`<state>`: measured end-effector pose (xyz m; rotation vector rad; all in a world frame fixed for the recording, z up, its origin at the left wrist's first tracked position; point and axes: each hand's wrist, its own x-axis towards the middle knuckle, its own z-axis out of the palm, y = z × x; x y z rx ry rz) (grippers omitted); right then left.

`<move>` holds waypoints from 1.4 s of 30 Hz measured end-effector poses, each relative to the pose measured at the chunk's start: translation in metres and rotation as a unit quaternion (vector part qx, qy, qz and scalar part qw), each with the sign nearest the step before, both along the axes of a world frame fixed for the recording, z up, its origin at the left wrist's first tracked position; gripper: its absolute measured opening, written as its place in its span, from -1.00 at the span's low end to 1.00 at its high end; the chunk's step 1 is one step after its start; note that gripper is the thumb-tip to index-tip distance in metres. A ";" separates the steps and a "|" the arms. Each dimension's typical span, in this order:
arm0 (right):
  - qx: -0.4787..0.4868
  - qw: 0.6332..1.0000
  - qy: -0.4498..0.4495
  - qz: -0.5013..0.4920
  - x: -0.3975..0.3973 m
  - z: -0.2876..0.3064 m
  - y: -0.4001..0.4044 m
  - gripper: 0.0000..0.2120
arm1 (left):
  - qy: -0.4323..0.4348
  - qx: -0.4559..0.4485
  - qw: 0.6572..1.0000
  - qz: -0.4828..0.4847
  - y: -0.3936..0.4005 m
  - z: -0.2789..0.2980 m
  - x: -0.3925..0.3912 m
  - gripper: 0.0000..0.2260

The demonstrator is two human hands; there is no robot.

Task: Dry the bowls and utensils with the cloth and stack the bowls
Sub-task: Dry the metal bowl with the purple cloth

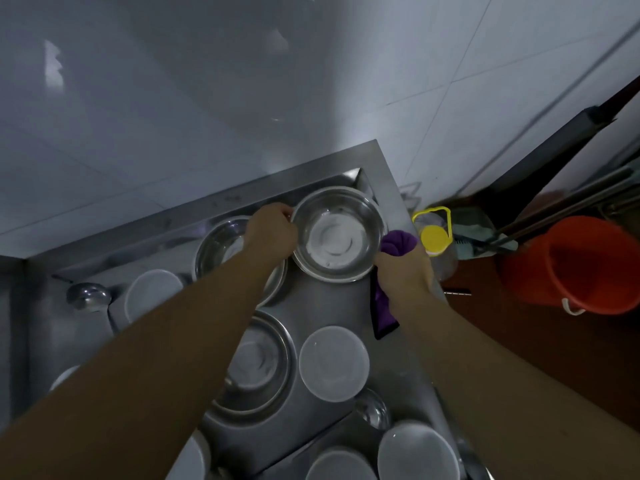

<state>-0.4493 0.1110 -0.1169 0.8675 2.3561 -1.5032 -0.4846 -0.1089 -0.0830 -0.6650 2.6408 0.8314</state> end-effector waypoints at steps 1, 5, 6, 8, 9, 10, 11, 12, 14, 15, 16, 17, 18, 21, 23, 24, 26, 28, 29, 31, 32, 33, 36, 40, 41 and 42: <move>-0.002 1.000 -0.004 0.001 -0.001 -0.004 -0.002 -0.95 | -0.004 0.006 1.000 0.005 -0.001 -0.002 -0.001 -0.74; -0.022 0.999 -0.038 -0.012 -0.001 -0.007 -0.008 -0.90 | -0.025 0.049 0.998 0.033 -0.002 -0.001 0.003 -0.61; -0.024 0.999 -0.041 -0.008 0.000 -0.005 -0.009 -0.87 | -0.028 0.062 0.997 0.038 -0.002 0.000 0.006 -0.58; -0.019 0.999 -0.037 -0.001 0.003 -0.004 -0.009 -0.88 | -0.023 0.091 0.995 0.046 -0.004 0.002 0.013 -0.55; -0.012 0.999 -0.035 0.000 0.005 -0.003 -0.007 -0.89 | -0.017 0.097 0.994 0.046 -0.005 0.003 0.019 -0.54; -0.004 0.999 -0.039 -0.004 0.009 -0.002 -0.006 -0.87 | -0.011 0.096 0.994 0.045 -0.008 0.005 0.025 -0.54; 0.003 0.999 -0.042 -0.010 0.013 -0.001 -0.003 -0.83 | -0.007 0.092 0.995 0.048 -0.011 0.006 0.031 -0.54; 0.008 0.999 -0.040 -0.011 0.018 -0.001 0.000 -0.81 | -0.003 0.089 0.994 0.056 -0.014 0.007 0.038 -0.57; 0.008 1.000 -0.026 -0.004 0.031 0.000 0.006 -0.85 | 0.010 0.080 0.993 0.081 -0.021 0.008 0.056 -0.68; 0.008 1.000 -0.026 -0.007 0.037 0.000 0.009 -0.84 | 0.019 0.076 0.992 0.095 -0.026 0.009 0.066 -0.73; 0.012 0.999 -0.034 -0.007 0.044 0.003 0.011 -0.80 | 0.029 0.077 0.990 0.116 -0.031 0.010 0.078 -0.76; 0.018 0.999 -0.046 -0.004 0.052 0.006 0.012 -0.72 | 0.040 0.080 0.986 0.143 -0.035 0.011 0.090 -0.78; 0.028 0.998 -0.061 -0.001 0.058 0.008 0.013 -0.64 | 0.051 0.080 0.981 0.171 -0.040 0.012 0.104 -0.79; 0.023 0.998 -0.042 0.029 0.077 0.019 0.007 -0.67 | 0.043 0.066 0.958 0.276 -0.051 0.010 0.143 -0.89; -0.004 0.999 -0.010 0.052 0.087 0.028 -0.003 -0.83 | 0.032 0.074 0.938 0.337 -0.056 0.004 0.165 -0.94; -0.010 0.998 -0.006 0.058 0.091 0.032 -0.007 -0.80 | 0.024 0.083 0.930 0.358 -0.057 0.001 0.172 -0.92; -0.006 0.998 -0.013 0.069 0.097 0.041 -0.015 -0.74 | -0.003 0.110 0.912 0.396 -0.058 -0.006 0.182 -0.85; -0.017 0.996 -0.015 0.090 0.101 0.048 -0.022 -0.74 | -0.027 0.157 0.891 0.426 -0.059 -0.015 0.183 -0.75; -0.022 0.995 -0.013 0.101 0.104 0.051 -0.024 -0.76 | -0.032 0.193 0.877 0.438 -0.059 -0.019 0.182 -0.72; -0.029 0.993 -0.012 0.117 0.108 0.055 -0.027 -0.75 | -0.021 0.257 0.851 0.458 -0.059 -0.027 0.177 -0.71; -0.035 0.992 -0.011 0.120 0.110 0.057 -0.028 -0.74 | -0.016 0.274 0.842 0.464 -0.060 -0.032 0.175 -0.72; -0.042 0.992 -0.009 0.121 0.113 0.058 -0.028 -0.74 | -0.015 0.283 0.836 0.470 -0.061 -0.036 0.172 -0.74; -0.053 0.990 0.000 0.130 0.123 0.060 -0.027 -0.76 | -0.012 0.309 0.813 0.493 -0.065 -0.043 0.168 -0.83; -0.048 0.992 0.002 0.120 0.138 0.063 -0.029 -0.74 | 0.016 0.361 0.773 0.521 -0.065 -0.030 0.169 -0.88; -0.047 0.991 0.001 0.123 0.142 0.067 -0.030 -0.72 | 0.028 0.371 0.764 0.527 -0.064 -0.023 0.171 -0.88; -0.046 0.991 -0.002 0.125 0.146 0.071 -0.032 -0.68 | 0.039 0.379 0.756 0.533 -0.064 -0.017 0.176 -0.88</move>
